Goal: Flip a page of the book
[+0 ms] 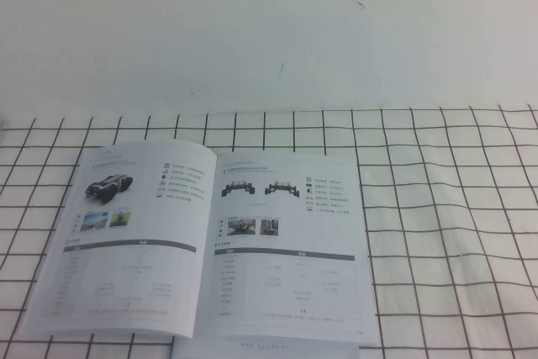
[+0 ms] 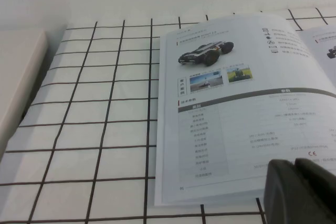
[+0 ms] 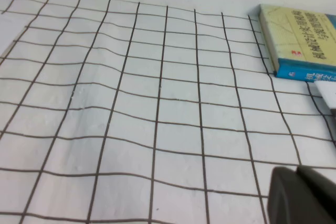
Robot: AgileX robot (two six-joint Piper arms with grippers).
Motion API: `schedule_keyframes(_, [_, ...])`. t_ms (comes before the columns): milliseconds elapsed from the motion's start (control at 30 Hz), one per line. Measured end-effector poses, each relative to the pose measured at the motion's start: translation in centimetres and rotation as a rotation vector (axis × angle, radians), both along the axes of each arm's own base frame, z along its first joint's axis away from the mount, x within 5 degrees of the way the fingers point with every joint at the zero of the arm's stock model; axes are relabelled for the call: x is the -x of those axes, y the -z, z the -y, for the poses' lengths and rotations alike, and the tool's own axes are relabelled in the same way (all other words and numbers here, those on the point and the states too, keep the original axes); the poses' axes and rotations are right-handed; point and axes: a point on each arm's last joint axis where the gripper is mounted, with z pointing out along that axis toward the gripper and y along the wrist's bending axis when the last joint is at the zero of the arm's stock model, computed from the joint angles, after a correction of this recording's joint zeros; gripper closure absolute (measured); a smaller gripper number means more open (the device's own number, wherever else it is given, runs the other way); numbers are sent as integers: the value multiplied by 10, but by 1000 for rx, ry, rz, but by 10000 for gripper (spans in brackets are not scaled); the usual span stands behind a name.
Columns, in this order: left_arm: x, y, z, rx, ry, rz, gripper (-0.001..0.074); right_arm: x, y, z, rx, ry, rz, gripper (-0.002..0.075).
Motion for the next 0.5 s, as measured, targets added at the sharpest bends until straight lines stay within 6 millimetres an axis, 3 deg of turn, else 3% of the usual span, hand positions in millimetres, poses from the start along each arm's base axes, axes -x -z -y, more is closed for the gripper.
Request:
schedule_keyframes(267, [-2, -5, -1, -4, -6, 63, 738, -2, -7, 0, 7, 3, 80, 728])
schedule_keyframes(500, [-4, -32, -3, 7, -34, 360, 738, -6, -35, 2, 34, 14, 392, 728])
